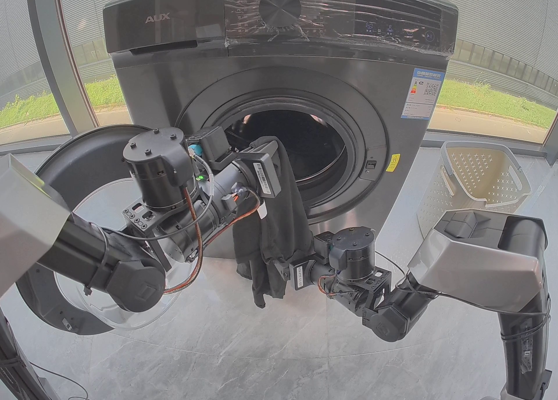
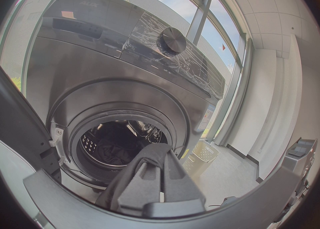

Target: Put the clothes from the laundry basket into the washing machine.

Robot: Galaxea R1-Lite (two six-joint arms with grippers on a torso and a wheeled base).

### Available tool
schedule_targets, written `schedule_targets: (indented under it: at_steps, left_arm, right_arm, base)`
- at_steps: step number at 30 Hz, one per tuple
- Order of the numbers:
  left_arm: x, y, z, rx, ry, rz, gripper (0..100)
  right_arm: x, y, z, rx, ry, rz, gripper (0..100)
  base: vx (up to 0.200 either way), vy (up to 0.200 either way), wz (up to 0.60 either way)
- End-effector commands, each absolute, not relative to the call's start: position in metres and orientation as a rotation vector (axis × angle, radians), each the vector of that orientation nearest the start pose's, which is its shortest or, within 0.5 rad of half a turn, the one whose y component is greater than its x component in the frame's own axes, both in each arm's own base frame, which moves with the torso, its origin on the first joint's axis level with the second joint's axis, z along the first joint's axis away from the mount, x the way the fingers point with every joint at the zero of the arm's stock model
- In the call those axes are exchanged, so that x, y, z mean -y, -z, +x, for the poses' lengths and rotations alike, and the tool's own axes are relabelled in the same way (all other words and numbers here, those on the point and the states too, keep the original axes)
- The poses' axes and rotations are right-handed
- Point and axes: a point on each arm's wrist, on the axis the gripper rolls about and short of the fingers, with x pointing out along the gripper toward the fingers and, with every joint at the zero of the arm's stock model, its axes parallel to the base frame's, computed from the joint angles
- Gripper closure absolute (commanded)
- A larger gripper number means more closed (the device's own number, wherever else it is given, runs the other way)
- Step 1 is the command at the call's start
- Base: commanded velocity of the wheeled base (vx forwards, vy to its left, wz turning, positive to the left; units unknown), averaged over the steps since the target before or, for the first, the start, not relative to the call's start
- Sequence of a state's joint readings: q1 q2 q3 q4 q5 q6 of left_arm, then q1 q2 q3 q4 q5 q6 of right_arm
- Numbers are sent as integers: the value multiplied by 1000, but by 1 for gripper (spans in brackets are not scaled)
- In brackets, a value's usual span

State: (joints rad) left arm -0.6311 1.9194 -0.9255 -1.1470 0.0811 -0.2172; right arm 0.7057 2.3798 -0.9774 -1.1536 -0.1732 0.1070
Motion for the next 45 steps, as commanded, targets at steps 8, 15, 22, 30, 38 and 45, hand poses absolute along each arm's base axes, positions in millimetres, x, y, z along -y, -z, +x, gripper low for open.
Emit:
schedule_targets:
  at_steps: [8, 15, 22, 30, 38, 45]
  left_arm:
    - [212, -193, 293, 87, 564, -267, 100]
    - [212, -193, 293, 87, 564, -267, 100]
    - [211, -193, 294, 89, 552, -268, 100]
    - [211, -192, 294, 86, 552, -267, 100]
    - [206, -187, 292, 70, 541, -260, 100]
    - [192, -189, 281, 62, 543, -260, 100]
  right_arm:
    - [-278, -16, 327, -246, -526, 0, 0]
    - [-293, -8, 321, -249, -560, -6, 0]
    - [-293, -9, 330, -231, -533, 11, 100]
    - [-292, -18, 332, -210, -518, 33, 100]
    - [-271, -63, 321, -159, -509, 61, 100]
    - [-229, -102, 299, -140, -507, 75, 100]
  base:
    - [0, 0, 0]
    - [0, 0, 0]
    - [0, 0, 0]
    - [0, 0, 0]
    - [0, 0, 0]
    - [0, 0, 0]
